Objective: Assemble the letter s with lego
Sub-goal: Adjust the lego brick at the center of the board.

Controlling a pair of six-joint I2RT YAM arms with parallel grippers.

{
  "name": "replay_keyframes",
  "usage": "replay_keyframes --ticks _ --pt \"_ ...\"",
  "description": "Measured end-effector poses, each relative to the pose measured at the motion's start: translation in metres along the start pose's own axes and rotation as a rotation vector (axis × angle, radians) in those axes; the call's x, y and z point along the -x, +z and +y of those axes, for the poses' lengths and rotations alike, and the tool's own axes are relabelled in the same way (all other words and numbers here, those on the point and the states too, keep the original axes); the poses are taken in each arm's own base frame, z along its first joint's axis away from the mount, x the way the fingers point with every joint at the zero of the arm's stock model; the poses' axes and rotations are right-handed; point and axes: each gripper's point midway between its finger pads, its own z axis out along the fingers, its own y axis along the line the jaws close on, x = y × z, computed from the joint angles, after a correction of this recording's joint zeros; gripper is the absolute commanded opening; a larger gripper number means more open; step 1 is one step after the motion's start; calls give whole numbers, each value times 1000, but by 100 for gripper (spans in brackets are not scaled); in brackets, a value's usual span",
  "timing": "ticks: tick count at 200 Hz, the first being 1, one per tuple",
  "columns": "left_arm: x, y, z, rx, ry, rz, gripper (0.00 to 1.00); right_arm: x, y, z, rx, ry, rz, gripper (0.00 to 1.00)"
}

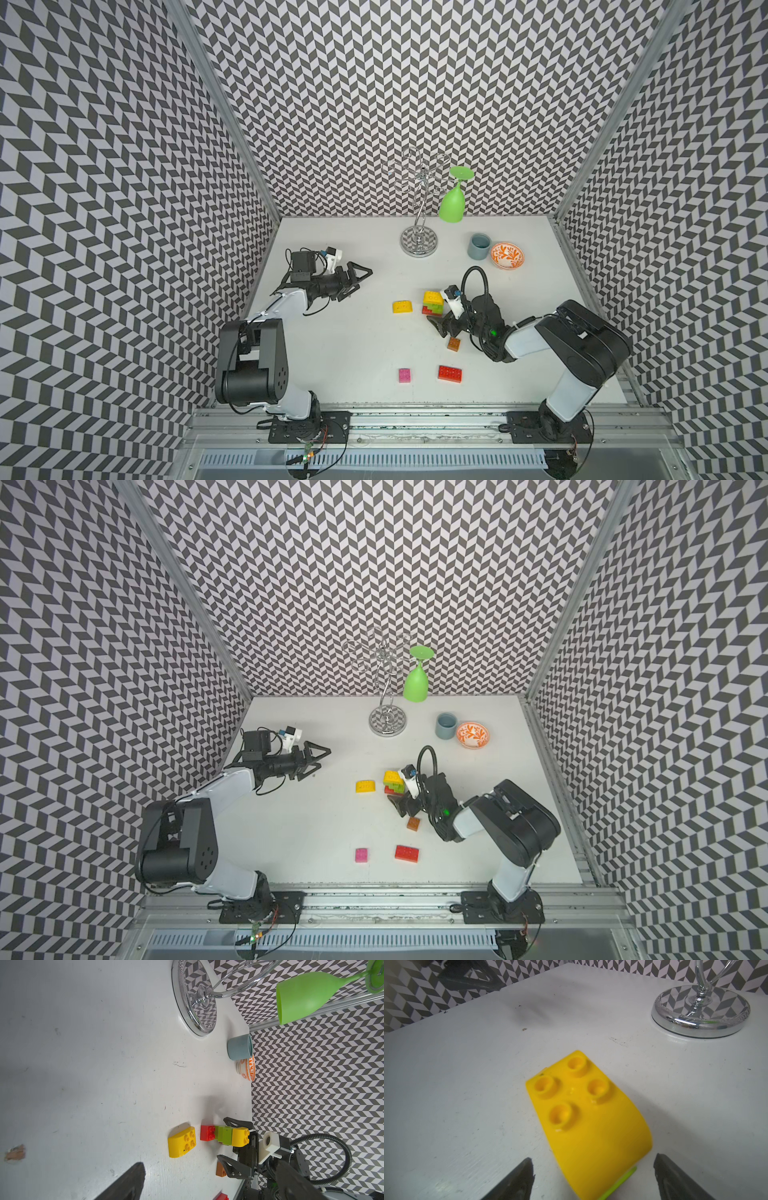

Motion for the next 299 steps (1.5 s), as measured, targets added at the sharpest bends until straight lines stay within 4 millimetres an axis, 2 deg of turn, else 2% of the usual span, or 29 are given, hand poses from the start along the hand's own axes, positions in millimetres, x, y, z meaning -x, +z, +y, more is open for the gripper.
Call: replay_keyframes --ticks 16,51,88,148,167,195,216,263,299 --pt "0 0 1 -1 -1 0 100 -8 -4 11 38 -13 7 81" --pt "1 -1 0 -5 2 -3 99 -9 -7 22 80 -28 -4 72" --pt "0 -1 1 -4 0 -2 98 -9 -7 20 66 -28 -5 68" --pt "1 -2 2 -5 0 -4 98 7 7 9 19 -18 -32 46" --pt "1 -2 2 -7 -1 -4 98 7 9 8 16 -17 -29 45" --pt "1 -3 2 -9 -3 -5 97 5 10 8 16 -16 -20 55" --pt "1 -3 2 -12 -3 -3 97 3 11 10 21 -20 -14 55" --pt "1 -3 1 -13 -3 -2 97 -1 12 11 15 -21 1 45" --pt "0 -3 2 -15 -5 0 96 -2 12 10 7 -19 5 30"
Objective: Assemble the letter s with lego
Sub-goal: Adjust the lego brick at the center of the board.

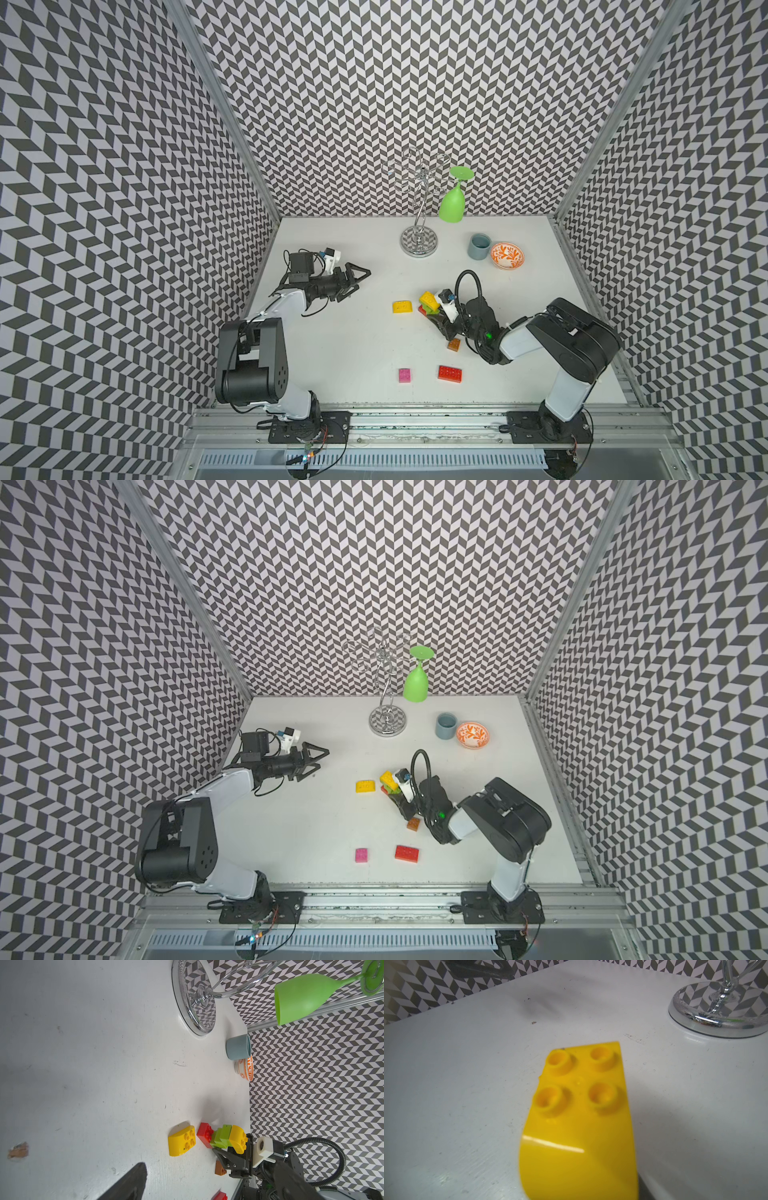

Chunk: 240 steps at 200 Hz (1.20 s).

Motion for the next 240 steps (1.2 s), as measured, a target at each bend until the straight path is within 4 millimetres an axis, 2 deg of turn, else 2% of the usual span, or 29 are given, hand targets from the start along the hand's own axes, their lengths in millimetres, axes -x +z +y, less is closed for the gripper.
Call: replay_keyframes --ticks 25,79,101,138,165,182,201,240 --pt "-1 0 1 1 -2 1 96 0 0 -1 -6 -5 0 24" --pt "0 -1 1 0 -4 -3 96 6 -4 7 36 -15 30 21" --pt "1 -2 1 -2 -1 -7 96 33 -1 14 105 -13 34 19" --pt "2 -3 4 0 -7 -13 96 100 9 16 230 4 42 18" --pt "4 -6 5 -2 -9 -25 95 132 10 23 334 34 77 19" --pt "6 -12 4 -2 -10 -44 95 142 13 31 406 61 109 22" --pt "12 -21 -3 -6 0 -79 95 145 21 39 476 110 154 24" --pt "30 -61 -45 -10 97 -212 95 145 52 46 569 254 250 24"
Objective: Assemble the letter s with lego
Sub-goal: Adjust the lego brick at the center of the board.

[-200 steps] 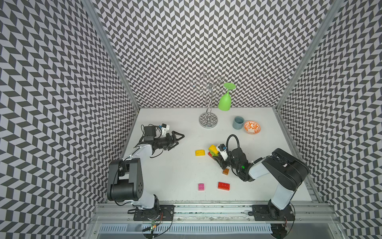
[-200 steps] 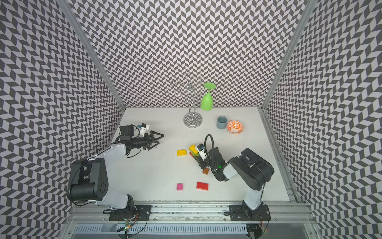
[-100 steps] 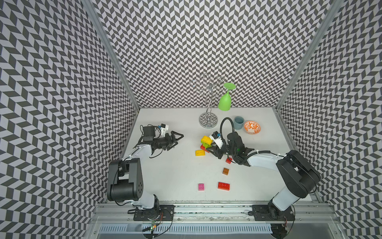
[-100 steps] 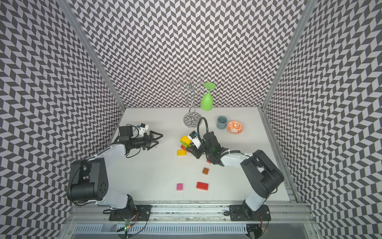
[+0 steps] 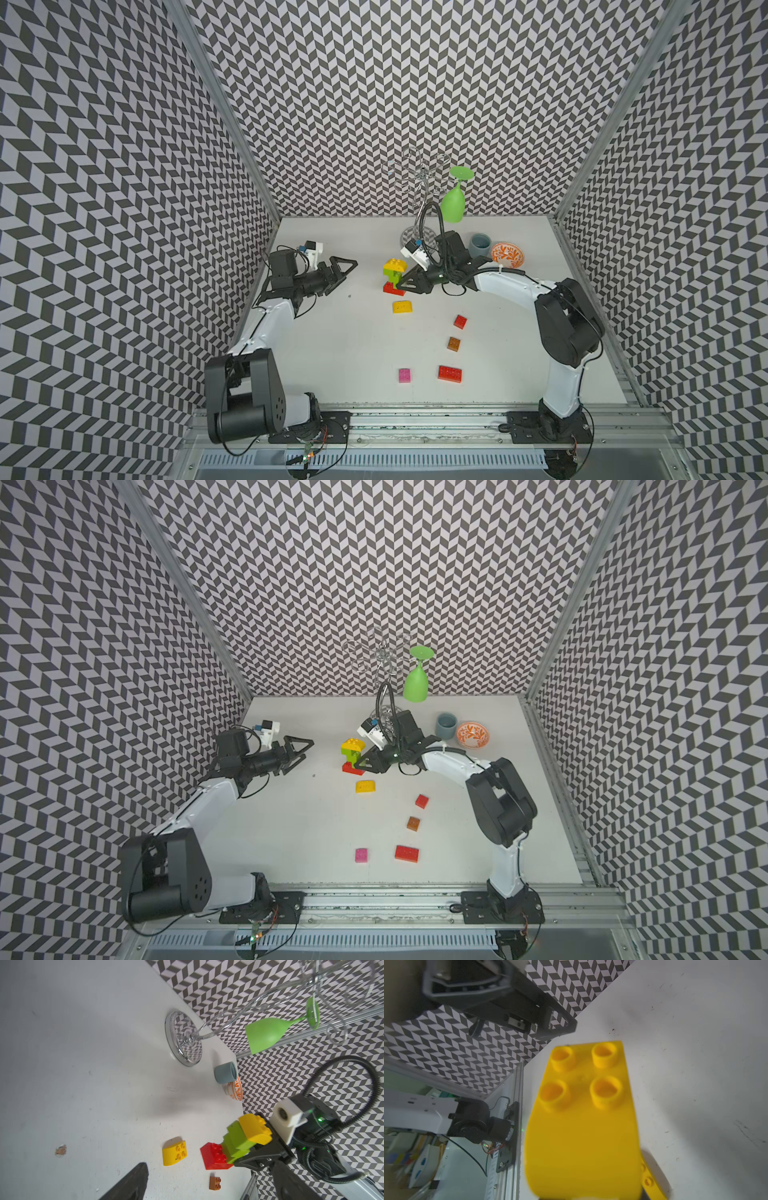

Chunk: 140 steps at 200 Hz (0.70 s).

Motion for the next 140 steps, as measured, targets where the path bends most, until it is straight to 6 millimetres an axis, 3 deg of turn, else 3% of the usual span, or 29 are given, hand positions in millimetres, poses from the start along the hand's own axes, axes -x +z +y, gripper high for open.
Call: replay_keyframes --ticks 37,79,114,140 --pt "25 -27 -35 2 95 -107 96 19 48 -7 99 99 68 25" --pt "21 -31 -30 34 58 -103 96 4 102 1 224 232 173 25" --pt "19 -34 -30 47 50 -108 96 -20 124 1 291 378 231 26" --pt "18 -35 -30 53 47 -109 96 -22 130 -1 322 443 232 27"
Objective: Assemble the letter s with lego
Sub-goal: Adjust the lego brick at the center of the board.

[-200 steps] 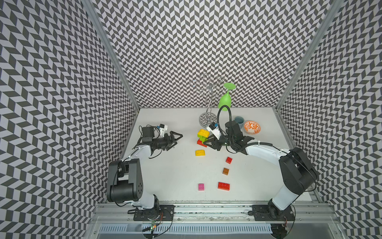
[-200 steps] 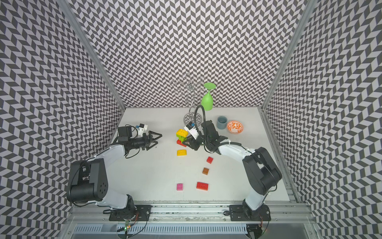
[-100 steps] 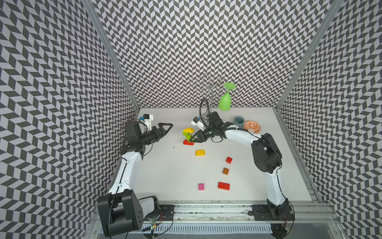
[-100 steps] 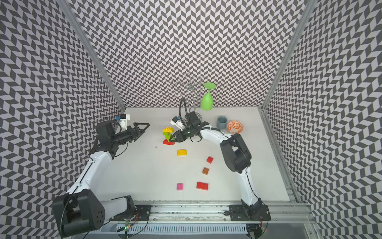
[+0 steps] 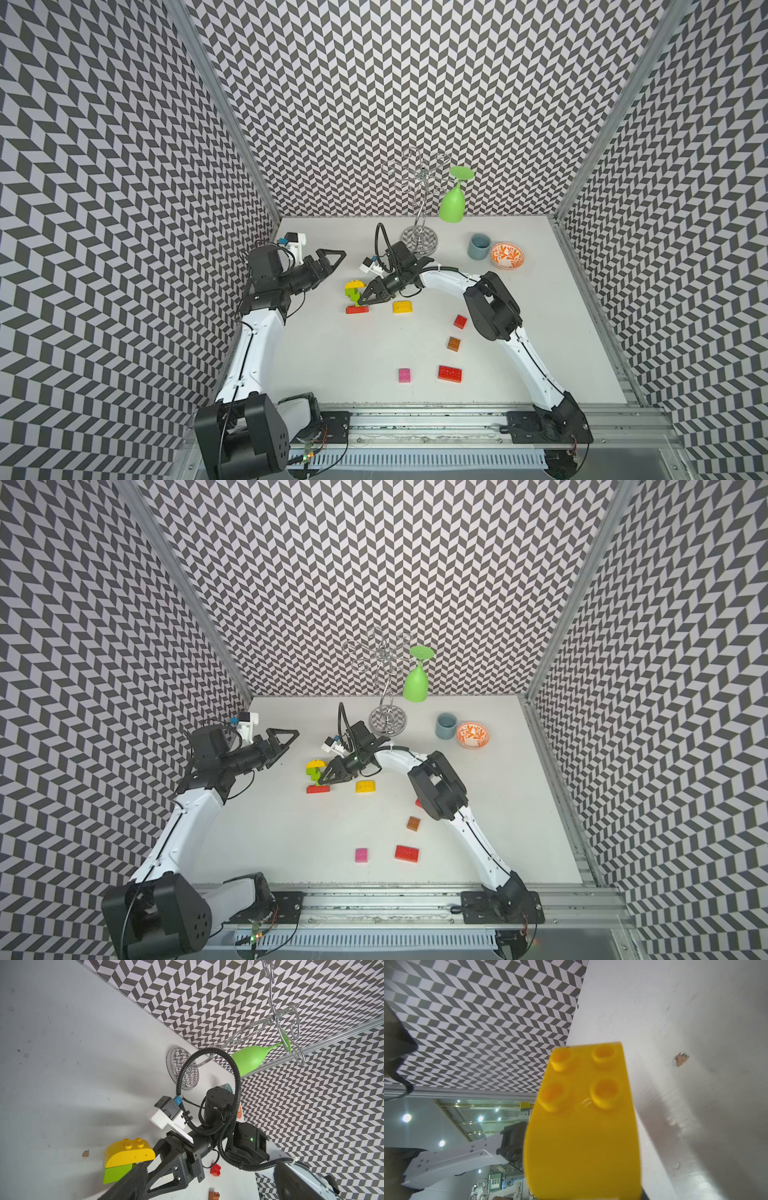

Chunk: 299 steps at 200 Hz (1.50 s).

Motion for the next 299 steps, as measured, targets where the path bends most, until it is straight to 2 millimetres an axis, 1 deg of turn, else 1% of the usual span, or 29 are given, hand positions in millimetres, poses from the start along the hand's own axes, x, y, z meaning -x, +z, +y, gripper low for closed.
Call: replay_keyframes --ticks 32,76,99,124,151,170,213,228,250,276,299 --pt "-1 0 3 13 -12 2 96 3 3 -1 35 30 -6 28" --pt "-1 -1 6 24 -19 -1 96 0 7 -20 35 90 -7 32" --pt "-1 -1 6 26 -19 -2 96 -2 6 -29 28 116 -9 36" --pt "-1 -1 6 28 -19 -3 96 1 4 -32 18 112 -25 43" --pt "-1 -1 7 30 -19 -4 96 -1 2 -40 4 125 -33 51" --pt "-1 -1 7 31 -18 -3 97 1 0 -40 7 116 -39 55" --pt "-1 -1 8 35 -21 -1 97 5 -4 -37 -3 91 -55 67" --pt "-1 -1 8 36 -21 -1 100 7 -7 -37 -32 85 -69 71" --pt "-2 -1 10 43 -23 -1 100 9 -14 -36 -86 77 -90 80" --pt "-3 -1 13 60 -29 -1 100 11 -22 -36 -152 67 -106 86" --pt "-4 -1 17 80 -30 1 100 12 -28 -35 -210 55 -116 93"
